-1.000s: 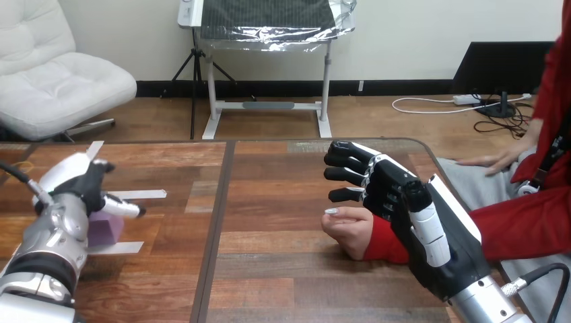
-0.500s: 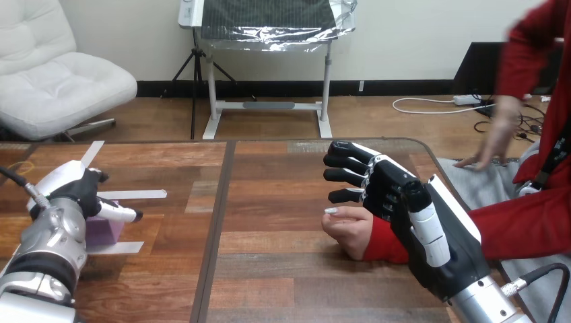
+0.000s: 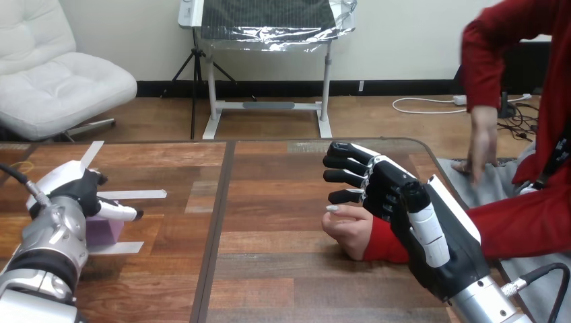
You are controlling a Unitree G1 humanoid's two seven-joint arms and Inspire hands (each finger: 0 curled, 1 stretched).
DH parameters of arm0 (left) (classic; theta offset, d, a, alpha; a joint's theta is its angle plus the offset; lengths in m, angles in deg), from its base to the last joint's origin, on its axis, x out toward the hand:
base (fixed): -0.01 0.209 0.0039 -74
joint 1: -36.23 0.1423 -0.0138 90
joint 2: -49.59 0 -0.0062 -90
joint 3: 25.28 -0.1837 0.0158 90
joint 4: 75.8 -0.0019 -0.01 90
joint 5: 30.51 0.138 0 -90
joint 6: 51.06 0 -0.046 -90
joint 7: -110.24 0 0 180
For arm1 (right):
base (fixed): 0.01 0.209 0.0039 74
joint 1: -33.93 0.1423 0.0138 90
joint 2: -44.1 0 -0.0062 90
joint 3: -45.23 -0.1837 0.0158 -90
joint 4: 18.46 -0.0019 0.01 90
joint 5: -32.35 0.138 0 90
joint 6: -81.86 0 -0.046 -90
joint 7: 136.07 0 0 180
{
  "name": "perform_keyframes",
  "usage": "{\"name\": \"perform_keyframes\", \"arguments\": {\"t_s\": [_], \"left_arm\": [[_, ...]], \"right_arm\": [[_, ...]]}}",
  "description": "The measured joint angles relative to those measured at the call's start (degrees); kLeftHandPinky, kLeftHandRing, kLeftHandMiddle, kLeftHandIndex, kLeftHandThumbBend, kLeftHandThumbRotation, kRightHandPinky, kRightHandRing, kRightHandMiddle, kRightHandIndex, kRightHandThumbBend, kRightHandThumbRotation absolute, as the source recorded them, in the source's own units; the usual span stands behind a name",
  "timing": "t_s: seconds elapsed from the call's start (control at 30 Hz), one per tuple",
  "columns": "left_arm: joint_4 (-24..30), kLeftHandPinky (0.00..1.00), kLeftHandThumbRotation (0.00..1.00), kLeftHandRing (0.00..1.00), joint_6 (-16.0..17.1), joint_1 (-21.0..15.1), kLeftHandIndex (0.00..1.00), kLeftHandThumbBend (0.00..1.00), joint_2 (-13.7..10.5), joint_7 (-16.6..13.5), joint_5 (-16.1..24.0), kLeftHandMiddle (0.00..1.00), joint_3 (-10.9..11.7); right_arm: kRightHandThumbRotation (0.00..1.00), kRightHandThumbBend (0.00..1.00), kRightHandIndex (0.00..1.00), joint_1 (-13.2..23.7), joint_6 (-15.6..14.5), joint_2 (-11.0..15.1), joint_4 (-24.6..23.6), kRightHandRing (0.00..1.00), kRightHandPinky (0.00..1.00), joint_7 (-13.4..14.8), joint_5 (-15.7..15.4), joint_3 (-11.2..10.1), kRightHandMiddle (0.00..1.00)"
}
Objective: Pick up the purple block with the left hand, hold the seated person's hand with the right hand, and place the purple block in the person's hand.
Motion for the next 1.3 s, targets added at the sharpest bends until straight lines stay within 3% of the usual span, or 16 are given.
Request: {"name": "perform_keyframes", "arguments": {"t_s": [0.63, 1.3], "left_arm": [[0.0, 0.81, 0.28, 0.88, -0.1, -0.1, 0.89, 0.68, 0.0, 0.1, 0.1, 0.89, -0.9], [0.0, 0.87, 0.16, 0.90, 0.0, -0.3, 0.88, 0.67, -0.1, 3.4, 0.4, 0.90, -2.9]], "right_arm": [[1.00, 0.90, 0.83, 0.0, -0.3, 0.5, -0.2, 0.82, 0.73, 0.0, 0.0, 0.0, 0.84], [1.00, 0.89, 0.84, 0.0, -0.2, 1.8, -0.9, 0.82, 0.71, 0.0, -0.1, 0.0, 0.83]]}}
